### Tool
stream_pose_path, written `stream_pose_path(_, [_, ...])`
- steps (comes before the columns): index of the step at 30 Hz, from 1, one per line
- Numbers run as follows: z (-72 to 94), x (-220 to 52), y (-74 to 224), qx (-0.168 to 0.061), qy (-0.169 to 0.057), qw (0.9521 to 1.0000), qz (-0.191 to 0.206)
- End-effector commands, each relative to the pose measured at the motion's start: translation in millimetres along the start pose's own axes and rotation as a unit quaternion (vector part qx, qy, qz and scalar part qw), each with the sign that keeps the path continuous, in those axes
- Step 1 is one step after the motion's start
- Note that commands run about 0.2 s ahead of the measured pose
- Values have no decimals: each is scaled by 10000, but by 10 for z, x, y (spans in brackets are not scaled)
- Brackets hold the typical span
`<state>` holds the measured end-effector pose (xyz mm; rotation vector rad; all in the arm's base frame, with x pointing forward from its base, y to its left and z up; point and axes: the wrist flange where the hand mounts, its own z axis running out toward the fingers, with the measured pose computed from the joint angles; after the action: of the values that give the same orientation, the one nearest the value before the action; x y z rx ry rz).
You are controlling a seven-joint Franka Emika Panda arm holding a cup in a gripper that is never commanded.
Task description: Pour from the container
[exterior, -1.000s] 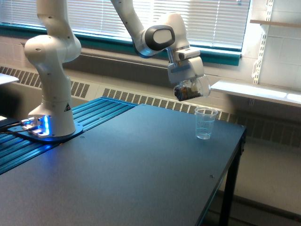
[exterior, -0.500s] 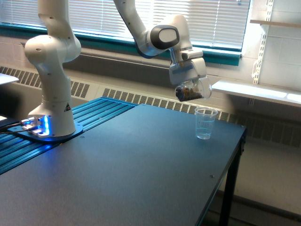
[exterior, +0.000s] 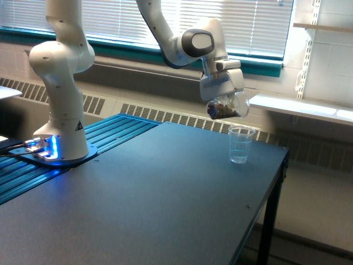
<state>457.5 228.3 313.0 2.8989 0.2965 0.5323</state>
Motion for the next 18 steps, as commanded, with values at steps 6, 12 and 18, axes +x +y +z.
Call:
stream_pose_path(6, [6,10,-132,-152,-45,9998,-128])
stream_pose_path(12, [33,6,-156,-220,-107,9996,-160])
stream_pose_path(18, [85,-17,-172,-307,-200,9992,-187])
